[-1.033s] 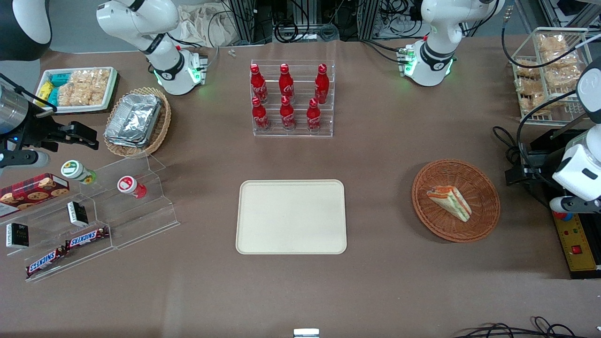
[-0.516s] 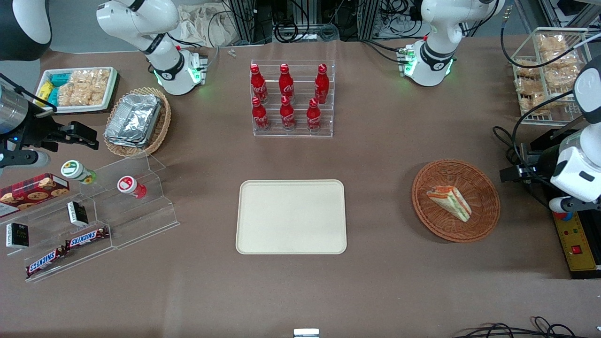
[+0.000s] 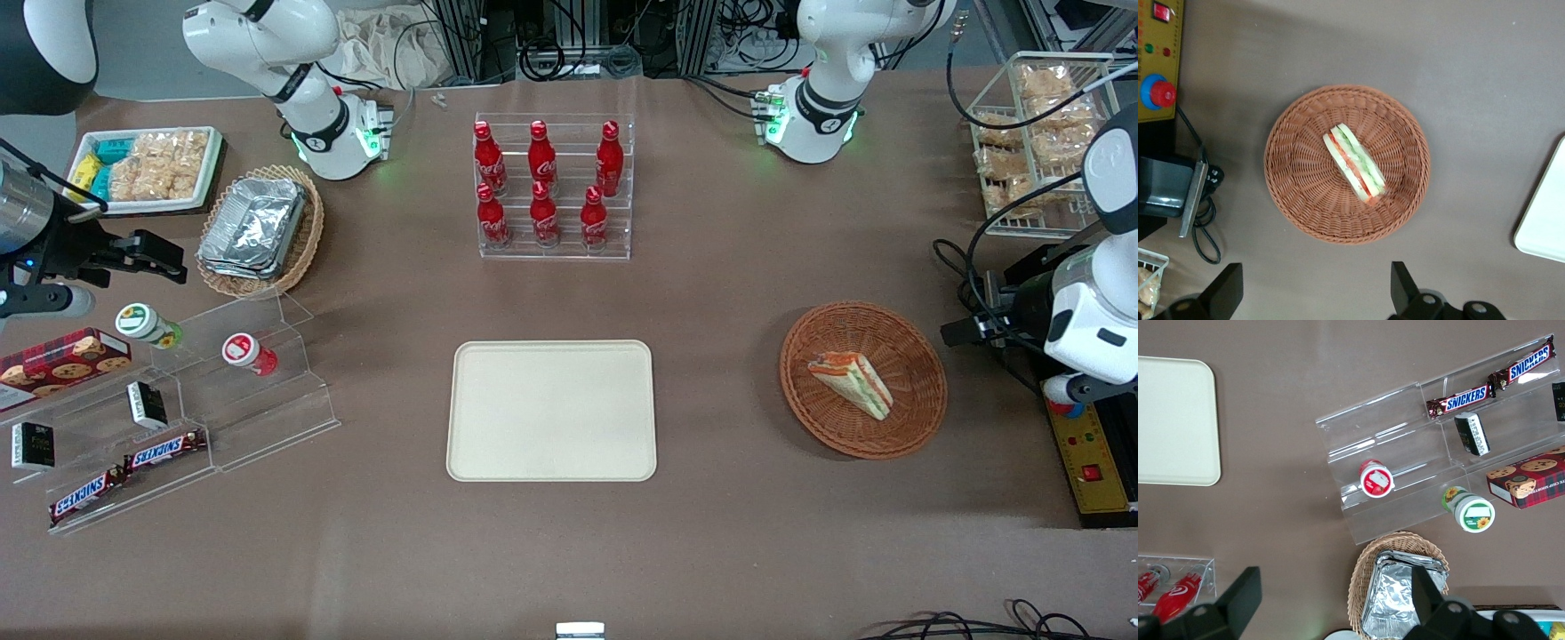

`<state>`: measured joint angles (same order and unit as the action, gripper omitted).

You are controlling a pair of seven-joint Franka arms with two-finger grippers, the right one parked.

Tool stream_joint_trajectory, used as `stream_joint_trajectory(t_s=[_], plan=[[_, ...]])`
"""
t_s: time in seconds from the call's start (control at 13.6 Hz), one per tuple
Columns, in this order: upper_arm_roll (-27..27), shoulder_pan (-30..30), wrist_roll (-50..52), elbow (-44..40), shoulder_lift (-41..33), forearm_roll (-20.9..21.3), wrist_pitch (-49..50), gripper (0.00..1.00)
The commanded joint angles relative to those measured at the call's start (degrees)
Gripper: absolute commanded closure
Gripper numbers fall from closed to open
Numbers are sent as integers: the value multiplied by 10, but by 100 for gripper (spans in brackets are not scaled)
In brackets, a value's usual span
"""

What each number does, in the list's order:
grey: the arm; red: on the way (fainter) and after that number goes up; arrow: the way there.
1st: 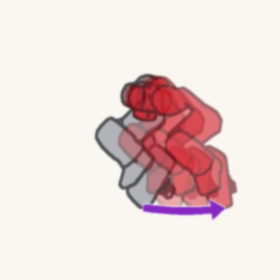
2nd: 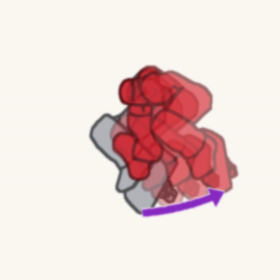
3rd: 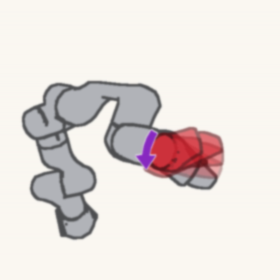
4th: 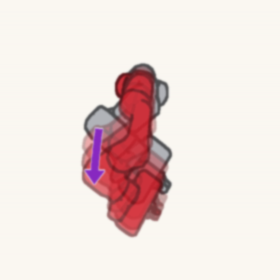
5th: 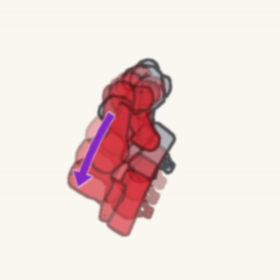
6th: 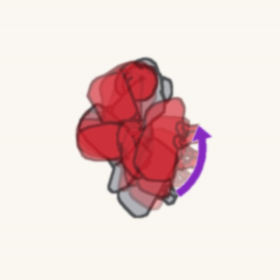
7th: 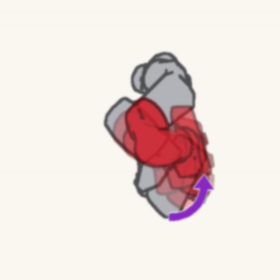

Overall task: Place sandwich from basket to tray
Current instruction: 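Move the left gripper over the wicker basket above the sandwich, then lower the left gripper and close it on the wrapped sandwich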

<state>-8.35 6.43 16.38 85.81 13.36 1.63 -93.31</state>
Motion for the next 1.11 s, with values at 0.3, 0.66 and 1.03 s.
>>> stream_joint_trajectory(t_s=[0.3, 0.66, 1.03], plan=[[-3, 3, -71, 17, 11, -44, 30, 1], [-3, 2, -63, 142, -47, -36, -92, 1], [-4, 0, 120, 194, -24, -40, -188, 1]])
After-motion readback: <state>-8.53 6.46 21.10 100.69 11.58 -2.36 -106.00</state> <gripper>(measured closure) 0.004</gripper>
